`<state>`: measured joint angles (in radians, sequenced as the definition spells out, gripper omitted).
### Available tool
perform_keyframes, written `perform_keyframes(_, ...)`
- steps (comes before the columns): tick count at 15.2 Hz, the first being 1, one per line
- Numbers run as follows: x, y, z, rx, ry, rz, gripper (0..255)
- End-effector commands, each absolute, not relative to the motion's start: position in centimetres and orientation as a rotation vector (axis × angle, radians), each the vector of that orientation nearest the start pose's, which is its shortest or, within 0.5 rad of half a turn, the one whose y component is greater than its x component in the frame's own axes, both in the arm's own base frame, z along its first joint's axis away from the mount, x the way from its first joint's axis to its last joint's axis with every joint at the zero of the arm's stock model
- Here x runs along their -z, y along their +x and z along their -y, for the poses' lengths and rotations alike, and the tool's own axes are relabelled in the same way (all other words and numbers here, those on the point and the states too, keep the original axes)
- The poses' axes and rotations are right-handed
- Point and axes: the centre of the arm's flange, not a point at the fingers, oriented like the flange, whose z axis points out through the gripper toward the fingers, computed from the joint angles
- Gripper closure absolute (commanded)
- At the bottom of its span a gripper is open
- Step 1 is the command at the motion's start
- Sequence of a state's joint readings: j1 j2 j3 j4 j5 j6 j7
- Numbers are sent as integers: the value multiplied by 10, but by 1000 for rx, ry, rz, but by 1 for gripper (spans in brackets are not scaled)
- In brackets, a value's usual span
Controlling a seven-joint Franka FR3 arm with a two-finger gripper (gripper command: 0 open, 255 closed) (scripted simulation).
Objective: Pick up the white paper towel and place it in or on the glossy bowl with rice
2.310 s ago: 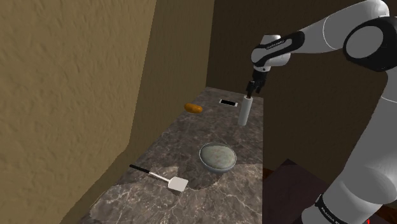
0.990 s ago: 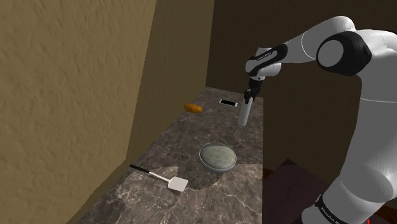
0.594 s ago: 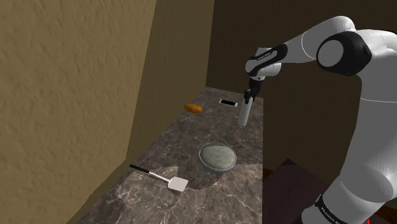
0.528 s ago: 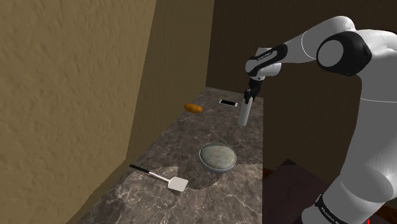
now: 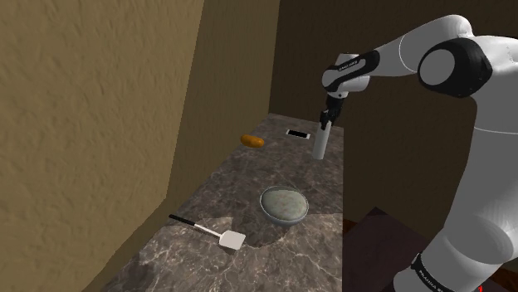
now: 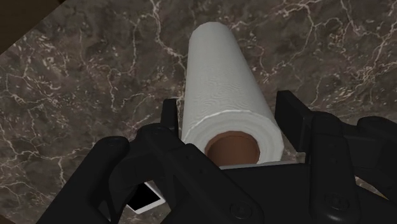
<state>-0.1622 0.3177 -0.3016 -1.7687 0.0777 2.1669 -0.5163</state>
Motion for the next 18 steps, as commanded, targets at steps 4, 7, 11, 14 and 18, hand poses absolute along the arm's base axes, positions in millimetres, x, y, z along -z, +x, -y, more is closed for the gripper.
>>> perform_keyframes(4, -425, 587, 273, 116, -3207, 49, 255)
perform_keyframes(7, -441, 587, 273, 116, -3207, 49, 255)
perform_keyframes(11, -462, 587, 273, 116, -3207, 49, 255)
perform_keyframes(14, -478, 587, 273, 116, -3207, 49, 255)
perform_keyframes(18, -499, 587, 273, 116, -3207, 49, 255)
